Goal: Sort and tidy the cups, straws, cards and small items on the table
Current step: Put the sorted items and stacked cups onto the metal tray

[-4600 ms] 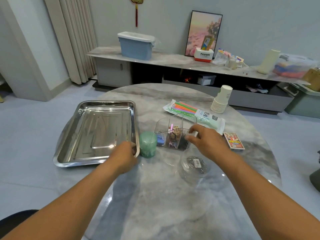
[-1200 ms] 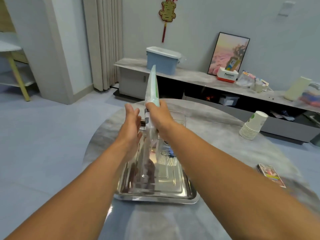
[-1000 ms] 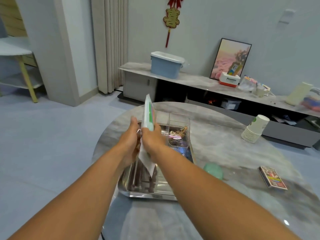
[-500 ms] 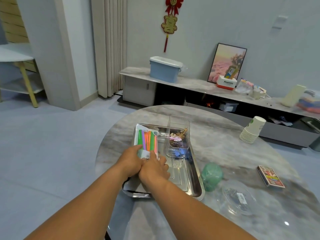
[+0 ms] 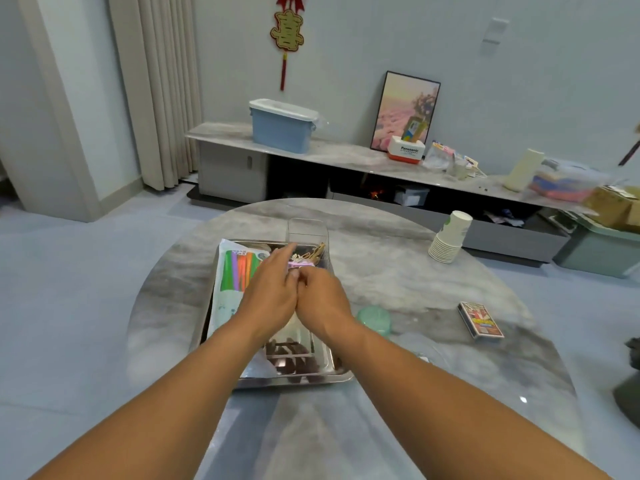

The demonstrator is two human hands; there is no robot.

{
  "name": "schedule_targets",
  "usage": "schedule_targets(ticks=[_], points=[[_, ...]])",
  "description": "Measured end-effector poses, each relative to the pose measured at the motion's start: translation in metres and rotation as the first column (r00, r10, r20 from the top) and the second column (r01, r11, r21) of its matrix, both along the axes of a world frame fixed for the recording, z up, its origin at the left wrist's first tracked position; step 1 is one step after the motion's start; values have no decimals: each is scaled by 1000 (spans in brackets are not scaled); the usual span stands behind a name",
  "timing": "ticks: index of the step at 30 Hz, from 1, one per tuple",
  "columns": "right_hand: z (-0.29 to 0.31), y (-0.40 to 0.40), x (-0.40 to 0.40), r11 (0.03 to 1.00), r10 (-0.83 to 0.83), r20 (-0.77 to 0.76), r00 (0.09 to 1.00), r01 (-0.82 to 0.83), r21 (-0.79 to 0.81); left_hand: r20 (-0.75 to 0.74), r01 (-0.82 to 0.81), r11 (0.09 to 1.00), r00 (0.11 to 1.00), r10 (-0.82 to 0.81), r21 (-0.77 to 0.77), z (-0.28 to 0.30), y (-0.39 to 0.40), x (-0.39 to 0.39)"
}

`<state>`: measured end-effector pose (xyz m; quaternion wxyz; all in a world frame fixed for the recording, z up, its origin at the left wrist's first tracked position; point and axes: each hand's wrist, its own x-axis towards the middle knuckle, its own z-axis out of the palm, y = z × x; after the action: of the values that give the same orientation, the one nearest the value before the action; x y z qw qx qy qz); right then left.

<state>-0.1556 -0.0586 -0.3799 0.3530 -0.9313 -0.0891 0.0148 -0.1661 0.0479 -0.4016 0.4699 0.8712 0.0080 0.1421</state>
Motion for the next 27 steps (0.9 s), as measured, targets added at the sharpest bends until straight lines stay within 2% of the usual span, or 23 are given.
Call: schedule_targets(ticks=[4,8,11,14,17,19,21,23,27], points=[[7,-58,14,990,-140,1,990,140,10,33,131,991,991,-130,-11,-6,-42,-4],[7,-121,27,977,-207,-134,969,199,-73,-123,358,931,923,-364,-68,-21,-82,-8],[5,-150,22,982,-189,-262,946,178,-67,-208,400,914,902,-378,72,-35,-104,-6],[0,-169,12,988,-151,-372,916,133,-73,-223,361,913,922,-317,191,-43,-118,-4],[3,-179,4,987,-51,-485,873,-29,-157,-190,295,913,950,-248,283,-47,-125,-1],[7,-184,1,951,-2,-536,844,-164,-262,-184,259,936,958,-218,239,-48,-128,0],[7,-187,-4,877,-34,-543,839,-235,-419,-172,220,968,965,-198,120,-44,-129,1],[0,-188,-11,826,-87,-520,850,-230,-514,-159,171,985,973,-170,-9,-33,-128,8],[-16,-181,-20,843,-121,-403,907,-120,-524,-172,69,993,981,-85,-96,-3,-103,24]])
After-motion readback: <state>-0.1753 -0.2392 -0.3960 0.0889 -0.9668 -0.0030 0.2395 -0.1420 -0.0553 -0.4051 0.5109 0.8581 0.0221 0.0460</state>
